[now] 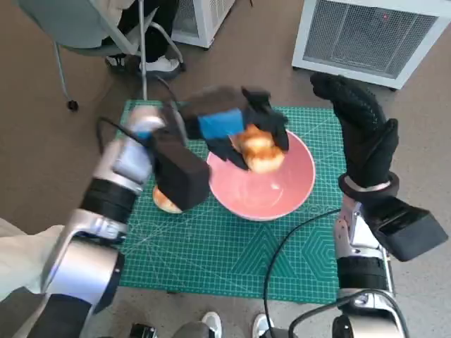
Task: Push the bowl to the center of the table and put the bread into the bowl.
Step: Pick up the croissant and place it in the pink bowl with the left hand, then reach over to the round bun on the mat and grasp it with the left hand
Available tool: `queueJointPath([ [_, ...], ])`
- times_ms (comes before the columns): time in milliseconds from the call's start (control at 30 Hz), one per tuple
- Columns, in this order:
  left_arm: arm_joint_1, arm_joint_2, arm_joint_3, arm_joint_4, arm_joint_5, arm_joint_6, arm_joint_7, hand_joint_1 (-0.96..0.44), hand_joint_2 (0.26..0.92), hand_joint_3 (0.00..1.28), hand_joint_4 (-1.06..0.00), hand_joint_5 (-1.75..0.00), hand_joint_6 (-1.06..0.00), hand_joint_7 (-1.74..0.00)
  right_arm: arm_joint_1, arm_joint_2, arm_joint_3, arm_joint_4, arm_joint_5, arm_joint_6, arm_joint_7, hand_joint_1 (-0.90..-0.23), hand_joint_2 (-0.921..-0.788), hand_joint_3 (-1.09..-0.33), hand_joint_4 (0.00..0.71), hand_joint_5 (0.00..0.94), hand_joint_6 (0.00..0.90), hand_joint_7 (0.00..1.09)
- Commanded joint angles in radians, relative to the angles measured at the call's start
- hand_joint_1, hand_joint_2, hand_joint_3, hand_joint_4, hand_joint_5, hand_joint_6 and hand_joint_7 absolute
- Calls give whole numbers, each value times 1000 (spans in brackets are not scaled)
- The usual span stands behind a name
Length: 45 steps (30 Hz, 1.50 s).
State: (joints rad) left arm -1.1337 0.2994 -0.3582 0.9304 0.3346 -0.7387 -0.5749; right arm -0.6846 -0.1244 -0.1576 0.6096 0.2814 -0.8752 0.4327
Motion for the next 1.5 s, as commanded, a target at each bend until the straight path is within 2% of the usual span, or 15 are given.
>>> queueJointPath([
  [33,-45,-34,-33,79,61,-10,50,-1,921,91,-575,-1215,-683,-1174,32,-16,-8,0,-2,-5,4,-629,-921,-709,382,0,189,357],
  [167,-48,-62,-45,130,80,14,49,-1,921,134,-538,-1272,-624,-1215,37,-18,-7,0,-4,-12,2,-624,-921,-711,377,0,186,354],
  [233,-48,-69,-48,145,82,36,34,-1,921,219,-451,-1345,-518,-1338,37,-19,-7,1,-5,-14,0,-623,-921,-712,376,0,186,354],
  [267,-48,-71,-49,149,82,46,26,-23,902,194,-375,-1004,-422,-1057,37,-19,-7,1,-6,-15,-1,-622,-921,-712,376,0,186,353],
  [300,-47,-73,-51,151,81,71,8,-38,906,147,-383,-680,-409,-784,38,-19,-7,0,-7,-15,-3,-622,-921,-712,375,0,186,353],
  [367,-44,-73,-52,147,79,114,-21,-70,889,83,-258,-348,-317,-465,40,-19,-7,-3,-9,-15,-6,-622,-921,-712,375,0,186,353],
  [400,-42,-73,-52,142,78,132,-33,-92,875,54,-181,-222,-270,-324,41,-18,-7,-5,-9,-15,-7,-622,-921,-713,375,0,186,352],
  [500,-29,-59,-41,98,65,182,-72,-158,848,19,-76,-73,-209,-150,45,-17,-7,-10,-9,-15,-9,-622,-921,-713,375,0,186,352],
  [700,13,-13,-11,5,40,177,-81,-291,838,5,-18,-8,-185,-66,45,-14,-7,-6,-8,-17,-10,-622,-921,-713,374,0,187,350],
  [1033,93,110,78,-140,-43,132,-95,-426,855,9,1,1,-176,-51,42,-10,-7,6,-5,-26,-6,-615,-921,-707,367,0,189,348],
  [1333,184,242,169,-257,-161,156,-178,-368,856,4,-25,-8,-197,-52,41,-9,-6,8,-3,-29,-5,-615,-921,-710,367,0,190,345],
  [1500,257,312,206,-364,-205,243,-229,-288,849,1,-40,-9,-207,-48,38,-11,-8,15,0,-33,-1,-614,-921,-713,367,0,191,344],
])
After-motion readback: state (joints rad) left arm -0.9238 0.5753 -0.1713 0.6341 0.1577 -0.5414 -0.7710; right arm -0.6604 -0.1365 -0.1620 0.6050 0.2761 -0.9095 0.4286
